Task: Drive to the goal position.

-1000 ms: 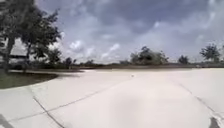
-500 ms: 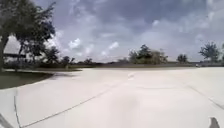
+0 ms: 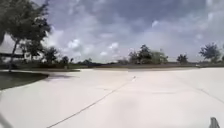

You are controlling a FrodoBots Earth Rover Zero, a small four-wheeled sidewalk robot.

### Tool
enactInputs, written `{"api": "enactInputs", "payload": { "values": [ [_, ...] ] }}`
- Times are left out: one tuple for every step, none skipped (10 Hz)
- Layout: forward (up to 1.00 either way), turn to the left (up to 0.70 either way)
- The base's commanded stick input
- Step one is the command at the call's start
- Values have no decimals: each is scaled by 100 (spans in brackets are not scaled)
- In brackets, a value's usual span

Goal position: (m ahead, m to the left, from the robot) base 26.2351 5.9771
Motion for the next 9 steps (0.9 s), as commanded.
{"api": "enactInputs", "payload": {
  "values": [
    [70,0],
    [70,0],
    [70,0],
    [70,0],
    [70,0],
    [70,0],
    [70,0],
    [70,0],
    [70,0]
  ]
}}
